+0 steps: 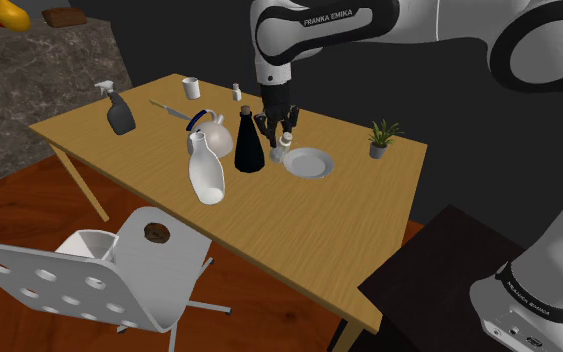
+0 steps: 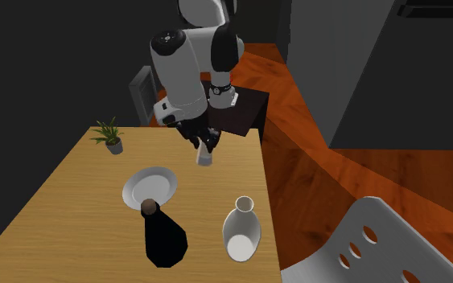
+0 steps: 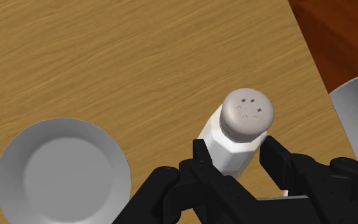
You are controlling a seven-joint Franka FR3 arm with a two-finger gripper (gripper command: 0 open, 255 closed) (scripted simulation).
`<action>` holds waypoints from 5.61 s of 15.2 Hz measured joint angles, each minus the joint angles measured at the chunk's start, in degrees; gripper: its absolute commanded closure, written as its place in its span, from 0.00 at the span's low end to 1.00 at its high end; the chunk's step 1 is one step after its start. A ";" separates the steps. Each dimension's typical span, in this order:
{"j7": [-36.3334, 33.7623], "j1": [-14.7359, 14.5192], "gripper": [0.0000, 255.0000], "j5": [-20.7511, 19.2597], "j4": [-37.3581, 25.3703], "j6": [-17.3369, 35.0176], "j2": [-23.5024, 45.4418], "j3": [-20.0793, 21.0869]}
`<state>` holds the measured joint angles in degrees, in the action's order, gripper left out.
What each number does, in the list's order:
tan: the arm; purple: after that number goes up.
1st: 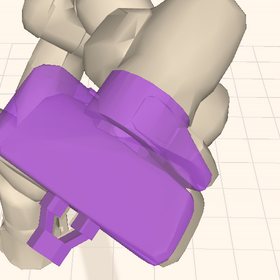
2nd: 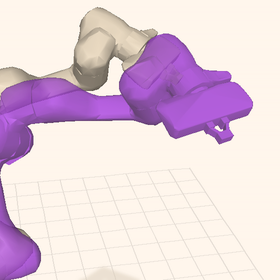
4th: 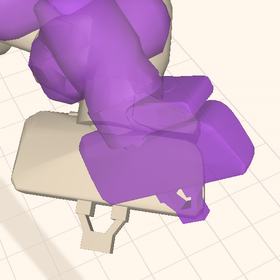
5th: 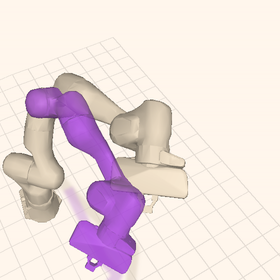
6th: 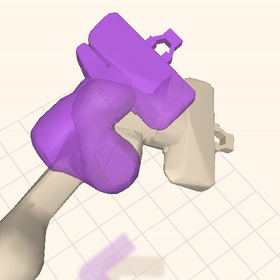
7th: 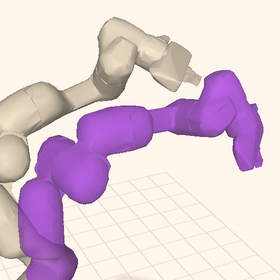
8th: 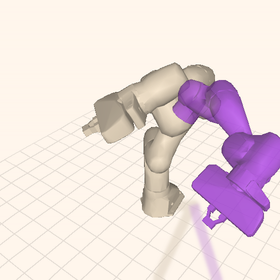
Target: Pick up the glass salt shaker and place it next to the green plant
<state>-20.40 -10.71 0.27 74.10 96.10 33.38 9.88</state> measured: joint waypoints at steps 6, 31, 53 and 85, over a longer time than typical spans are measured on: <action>-0.17 -0.10 1.00 0.02 -4.28 -4.37 -0.12 0.05; 23.64 17.46 1.00 -0.28 13.18 -1.87 -14.07 -7.34; 49.33 35.32 1.00 -1.65 -6.03 -7.59 -1.32 -15.92; 53.16 39.26 1.00 -1.12 -1.92 7.06 8.99 -16.62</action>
<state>32.76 28.55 -0.85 72.18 103.17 42.37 -6.74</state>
